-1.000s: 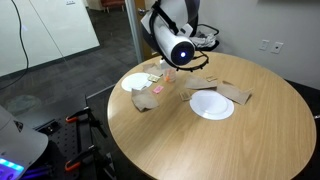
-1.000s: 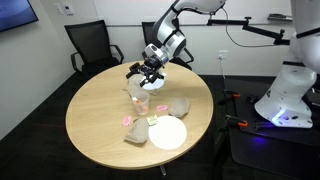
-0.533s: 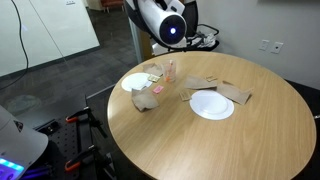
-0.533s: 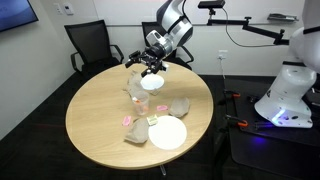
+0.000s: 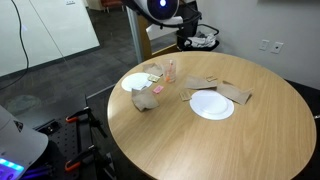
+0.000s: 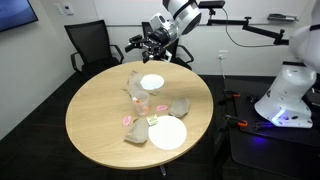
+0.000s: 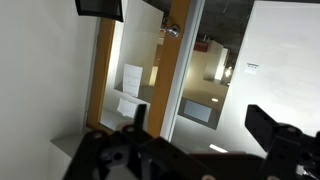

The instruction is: Put the orange marker in the cup

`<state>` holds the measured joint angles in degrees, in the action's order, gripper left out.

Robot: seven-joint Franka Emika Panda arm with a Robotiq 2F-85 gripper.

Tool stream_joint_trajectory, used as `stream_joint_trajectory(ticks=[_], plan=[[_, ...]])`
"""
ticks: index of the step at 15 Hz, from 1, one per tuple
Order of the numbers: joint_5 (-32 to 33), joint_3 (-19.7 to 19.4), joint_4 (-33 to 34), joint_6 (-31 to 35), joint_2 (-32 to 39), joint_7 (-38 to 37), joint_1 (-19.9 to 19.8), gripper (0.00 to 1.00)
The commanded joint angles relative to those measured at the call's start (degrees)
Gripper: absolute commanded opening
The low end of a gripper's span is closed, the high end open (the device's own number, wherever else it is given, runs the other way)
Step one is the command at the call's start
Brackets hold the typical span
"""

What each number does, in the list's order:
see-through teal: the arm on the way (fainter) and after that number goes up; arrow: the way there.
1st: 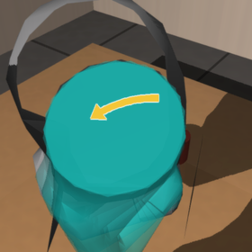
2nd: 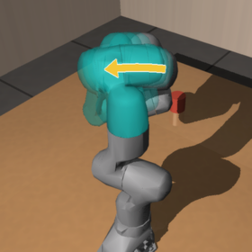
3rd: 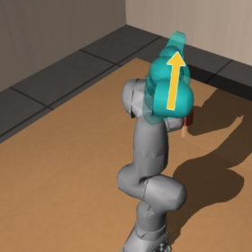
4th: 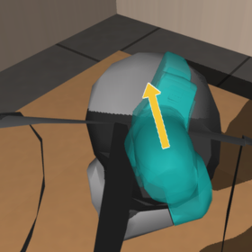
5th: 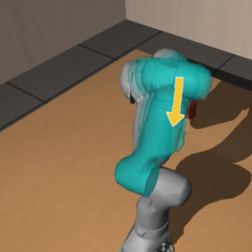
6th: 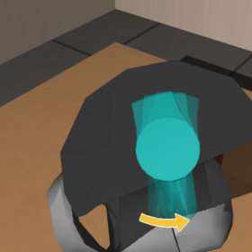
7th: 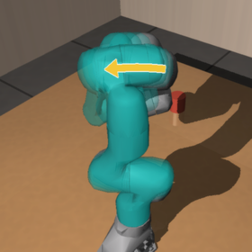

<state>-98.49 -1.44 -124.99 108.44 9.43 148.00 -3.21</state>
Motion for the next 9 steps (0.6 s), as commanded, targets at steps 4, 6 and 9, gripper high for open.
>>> stream_joint_trajectory(ticks=[4, 6, 9], plan=[[-0.5, -0.4, -2.3, 0.2, -6.3, -0.6, 0.8, 1.00], [0.1, -0.5, -0.4, -0.1, -3.8, -0.1, 0.7, 1.00], [0.1, -0.5, -0.7, -0.1, -4.4, -0.1, 0.8, 1.00]])
